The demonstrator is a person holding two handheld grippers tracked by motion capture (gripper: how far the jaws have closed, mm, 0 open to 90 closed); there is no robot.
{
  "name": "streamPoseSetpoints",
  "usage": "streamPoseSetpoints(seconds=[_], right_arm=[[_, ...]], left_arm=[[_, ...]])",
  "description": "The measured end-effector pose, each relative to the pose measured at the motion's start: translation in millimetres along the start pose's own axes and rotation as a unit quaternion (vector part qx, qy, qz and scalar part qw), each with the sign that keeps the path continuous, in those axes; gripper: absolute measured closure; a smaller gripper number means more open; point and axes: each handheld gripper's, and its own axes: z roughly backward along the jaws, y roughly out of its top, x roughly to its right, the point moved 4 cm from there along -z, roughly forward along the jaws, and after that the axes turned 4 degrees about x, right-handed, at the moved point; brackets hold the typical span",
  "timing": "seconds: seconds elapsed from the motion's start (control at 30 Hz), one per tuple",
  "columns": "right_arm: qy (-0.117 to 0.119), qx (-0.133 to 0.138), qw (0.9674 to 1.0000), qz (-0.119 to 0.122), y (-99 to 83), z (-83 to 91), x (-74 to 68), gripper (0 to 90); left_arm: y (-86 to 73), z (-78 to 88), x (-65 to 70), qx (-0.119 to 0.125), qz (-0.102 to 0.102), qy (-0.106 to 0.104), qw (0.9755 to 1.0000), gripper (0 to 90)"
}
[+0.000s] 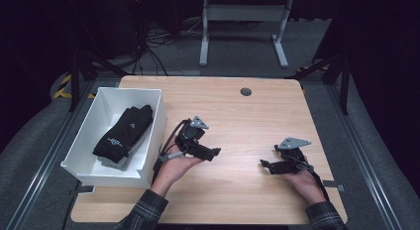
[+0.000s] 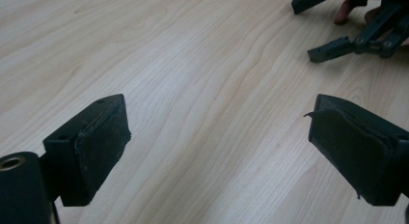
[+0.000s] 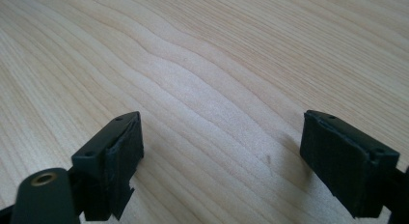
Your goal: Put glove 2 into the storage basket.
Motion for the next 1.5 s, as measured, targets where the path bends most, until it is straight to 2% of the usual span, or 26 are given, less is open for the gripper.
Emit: streamPoseSetpoints(seconds=[0.2,0.47,0.7,0.8,0.97,1.07,1.23,1.5], right_arm=[[0.000,0.000,1.0000,0.000,0.0,0.0,-0.1,15.9],[0.000,0.000,1.0000,0.000,0.0,0.0,0.0,15.9],[0.000,0.001,1.0000,0.001,0.1,-0.1,0.1,15.8],[0.000,0.001,1.0000,0.001,0.1,-0.1,0.0,15.8],[0.001,0.001,1.0000,0.001,0.1,-0.1,0.0,15.8],[0.002,0.000,1.0000,0.002,0.1,-0.1,-0.2,15.8],[0.003,0.000,1.0000,0.004,0.0,-0.1,-0.3,15.8],[0.003,0.000,1.0000,0.004,0.0,-0.1,-0.3,15.8]], left_arm=[[-16.1,-14.1,2.0,-0.010,-0.009,-0.003,0.9999,7.3],[-40.3,-29.6,3.2,-0.033,-0.031,0.004,0.9990,6.7],[-59.4,-35.7,0.3,-0.051,-0.044,0.011,0.9977,4.7],[-64.6,-37.0,0.1,-0.049,-0.046,0.014,0.9976,3.6],[-71.6,-39.7,0.1,-0.061,-0.058,0.025,0.9961,1.1],[-72.8,-39.4,-0.3,-0.053,-0.061,0.022,0.9965,0.0],[-77.3,-39.4,-1.4,-0.024,-0.065,0.015,0.9975,0.0],[-77.9,-39.3,-0.7,-0.022,-0.067,0.012,0.9974,0.0]])
